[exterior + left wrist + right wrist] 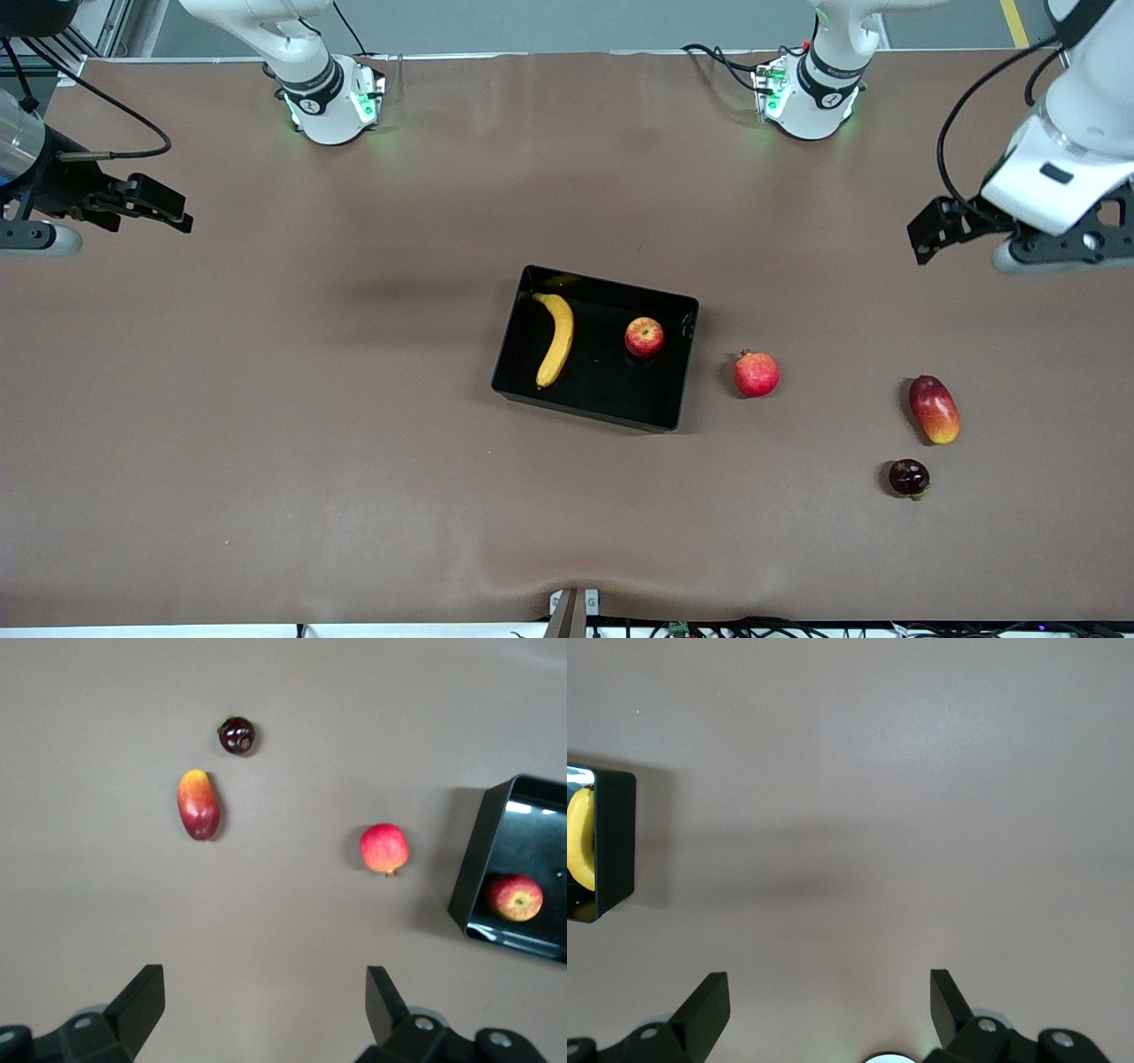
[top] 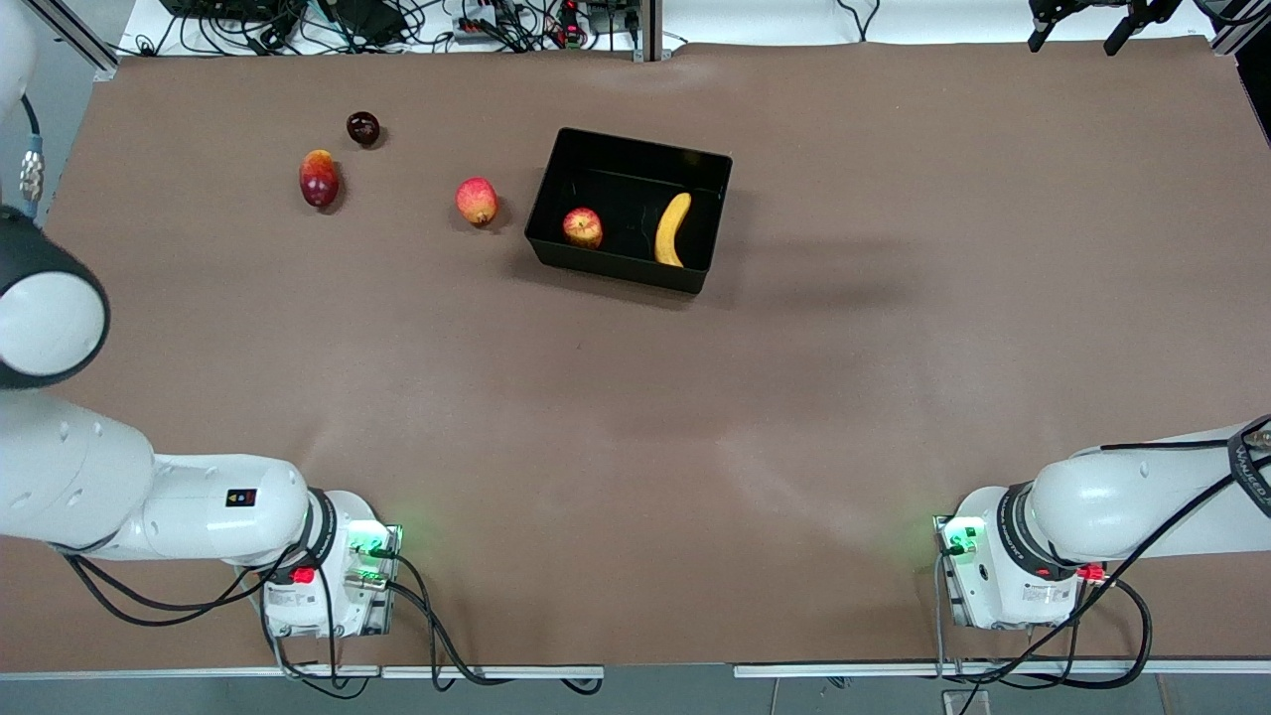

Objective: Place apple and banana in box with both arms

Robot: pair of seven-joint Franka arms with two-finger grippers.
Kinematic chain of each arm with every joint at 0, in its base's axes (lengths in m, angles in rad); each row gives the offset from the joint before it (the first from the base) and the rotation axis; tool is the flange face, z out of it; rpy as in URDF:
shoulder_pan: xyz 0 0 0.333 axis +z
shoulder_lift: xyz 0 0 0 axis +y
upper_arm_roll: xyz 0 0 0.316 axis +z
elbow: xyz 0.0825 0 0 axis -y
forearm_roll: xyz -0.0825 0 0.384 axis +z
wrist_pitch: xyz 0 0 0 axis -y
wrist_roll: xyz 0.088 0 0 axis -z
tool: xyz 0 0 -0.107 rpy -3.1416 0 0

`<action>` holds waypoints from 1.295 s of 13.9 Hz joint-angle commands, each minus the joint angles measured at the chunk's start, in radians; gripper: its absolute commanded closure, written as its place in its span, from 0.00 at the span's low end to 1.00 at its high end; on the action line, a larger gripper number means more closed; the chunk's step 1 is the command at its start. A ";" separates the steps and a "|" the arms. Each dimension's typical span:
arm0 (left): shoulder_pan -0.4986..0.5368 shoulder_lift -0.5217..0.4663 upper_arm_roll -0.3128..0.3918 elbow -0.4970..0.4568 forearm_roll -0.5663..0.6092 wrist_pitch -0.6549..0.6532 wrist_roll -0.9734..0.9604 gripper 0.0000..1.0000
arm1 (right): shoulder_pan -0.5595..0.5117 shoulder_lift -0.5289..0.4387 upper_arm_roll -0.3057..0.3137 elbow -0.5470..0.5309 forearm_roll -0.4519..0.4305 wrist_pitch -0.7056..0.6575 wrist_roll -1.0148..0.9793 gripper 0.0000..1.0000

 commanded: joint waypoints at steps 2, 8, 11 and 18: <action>-0.019 -0.084 0.042 -0.094 -0.020 0.006 0.028 0.00 | 0.008 -0.008 -0.002 -0.008 0.009 0.006 0.017 0.00; -0.011 -0.104 0.045 -0.087 -0.038 -0.038 0.064 0.00 | 0.008 -0.008 -0.002 -0.008 0.009 0.006 0.017 0.00; -0.017 -0.121 0.104 -0.087 -0.106 -0.049 0.109 0.00 | 0.006 -0.008 -0.002 -0.008 0.009 0.007 0.017 0.00; -0.031 -0.111 0.142 -0.036 -0.109 -0.081 0.143 0.00 | 0.008 -0.006 -0.002 -0.008 0.009 0.006 0.017 0.00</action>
